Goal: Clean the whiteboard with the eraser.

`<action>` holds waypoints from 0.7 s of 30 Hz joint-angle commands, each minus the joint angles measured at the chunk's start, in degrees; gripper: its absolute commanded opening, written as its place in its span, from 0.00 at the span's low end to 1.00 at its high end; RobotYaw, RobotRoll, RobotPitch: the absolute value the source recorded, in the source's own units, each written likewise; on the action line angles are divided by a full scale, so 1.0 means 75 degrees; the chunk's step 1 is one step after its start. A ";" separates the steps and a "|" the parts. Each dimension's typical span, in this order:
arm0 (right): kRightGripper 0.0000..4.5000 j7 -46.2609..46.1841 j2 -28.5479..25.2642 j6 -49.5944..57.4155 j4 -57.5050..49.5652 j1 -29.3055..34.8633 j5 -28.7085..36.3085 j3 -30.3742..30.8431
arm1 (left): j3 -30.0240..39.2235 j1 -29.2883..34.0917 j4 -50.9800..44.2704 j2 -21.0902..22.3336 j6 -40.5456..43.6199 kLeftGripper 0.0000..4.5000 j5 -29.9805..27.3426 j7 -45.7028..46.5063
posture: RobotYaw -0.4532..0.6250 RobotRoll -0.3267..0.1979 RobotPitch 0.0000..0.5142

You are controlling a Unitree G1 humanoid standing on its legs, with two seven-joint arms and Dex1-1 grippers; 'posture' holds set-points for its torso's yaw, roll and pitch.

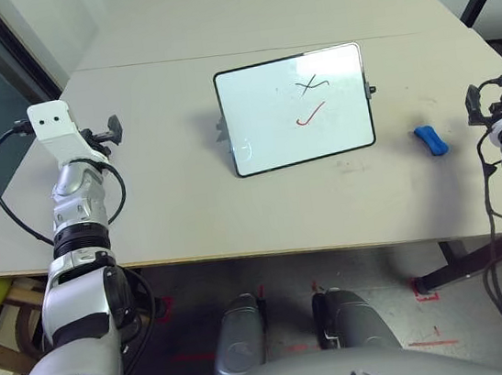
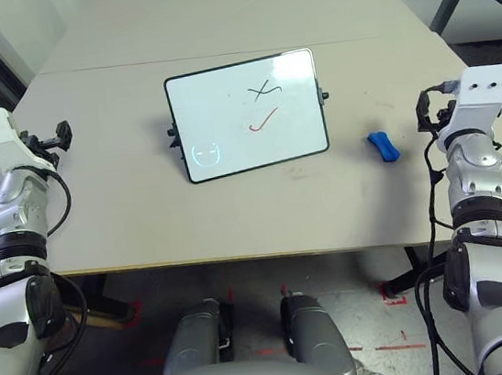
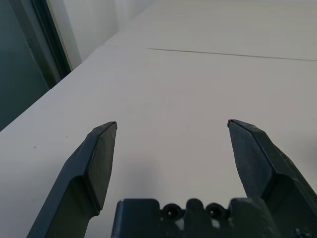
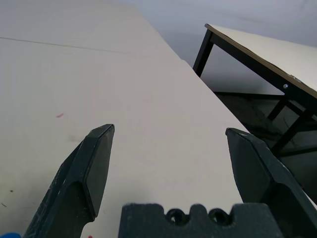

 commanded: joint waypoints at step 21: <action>1.00 0.1200 -0.0273 0.3489 -0.3262 0.0585 0.0589 0.0149 | -0.0351 -0.0895 0.0358 0.0449 -0.0008 1.00 -0.0173 -0.2261 | 0.60 0.62 0.16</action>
